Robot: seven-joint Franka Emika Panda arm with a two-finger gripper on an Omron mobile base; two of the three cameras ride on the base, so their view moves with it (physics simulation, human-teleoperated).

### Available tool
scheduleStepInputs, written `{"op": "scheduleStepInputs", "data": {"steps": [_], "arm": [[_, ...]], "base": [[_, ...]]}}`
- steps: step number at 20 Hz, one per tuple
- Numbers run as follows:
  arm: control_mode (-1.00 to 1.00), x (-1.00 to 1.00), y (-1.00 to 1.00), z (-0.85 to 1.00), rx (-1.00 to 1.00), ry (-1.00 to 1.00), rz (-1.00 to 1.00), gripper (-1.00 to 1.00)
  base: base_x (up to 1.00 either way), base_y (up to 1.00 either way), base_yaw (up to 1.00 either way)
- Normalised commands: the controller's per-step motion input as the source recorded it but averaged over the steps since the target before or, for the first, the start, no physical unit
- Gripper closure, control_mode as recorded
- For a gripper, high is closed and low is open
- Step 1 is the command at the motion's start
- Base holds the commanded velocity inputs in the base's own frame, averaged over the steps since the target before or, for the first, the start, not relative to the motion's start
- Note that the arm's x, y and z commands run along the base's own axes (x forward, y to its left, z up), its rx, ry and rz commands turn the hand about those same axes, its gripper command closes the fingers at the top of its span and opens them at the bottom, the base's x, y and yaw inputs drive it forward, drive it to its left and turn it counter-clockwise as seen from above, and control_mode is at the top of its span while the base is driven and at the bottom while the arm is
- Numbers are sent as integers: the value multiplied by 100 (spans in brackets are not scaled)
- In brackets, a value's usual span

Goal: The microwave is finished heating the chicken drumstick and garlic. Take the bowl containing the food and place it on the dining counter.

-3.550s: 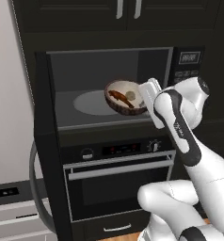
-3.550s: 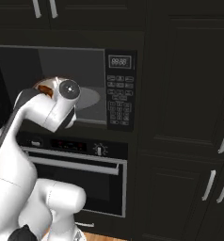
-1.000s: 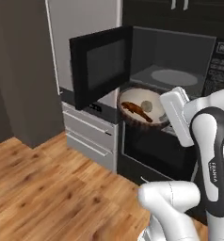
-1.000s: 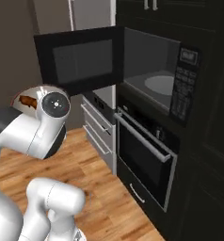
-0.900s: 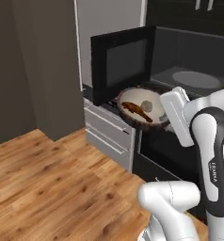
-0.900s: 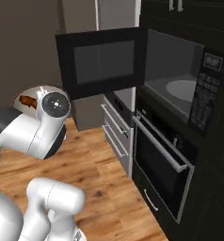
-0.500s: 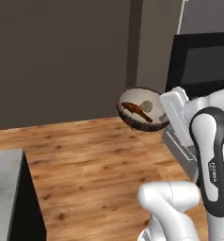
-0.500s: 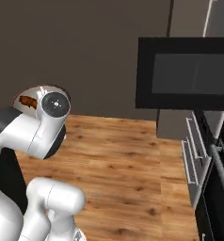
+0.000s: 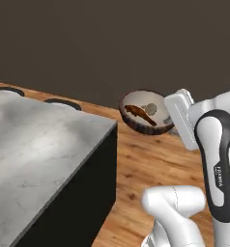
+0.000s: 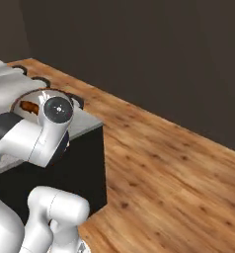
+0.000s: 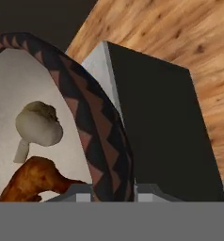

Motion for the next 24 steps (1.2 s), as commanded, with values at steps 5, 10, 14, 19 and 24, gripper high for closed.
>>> {"op": "scheduleStepInputs", "data": {"steps": [5, 10, 14, 19, 24], "arm": [[100, 0, 0, 0, 0, 0, 0, 100], [100, 0, 0, 0, 0, 0, 0, 100], [100, 0, 0, 0, 0, 0, 0, 100], [100, 0, 0, 0, 0, 0, 0, 100], [100, 0, 0, 0, 0, 0, 0, 100]], "base": [[6, -24, 96], [48, -72, 65], [66, -95, 46], [71, -98, 36], [76, -87, 30]]}}
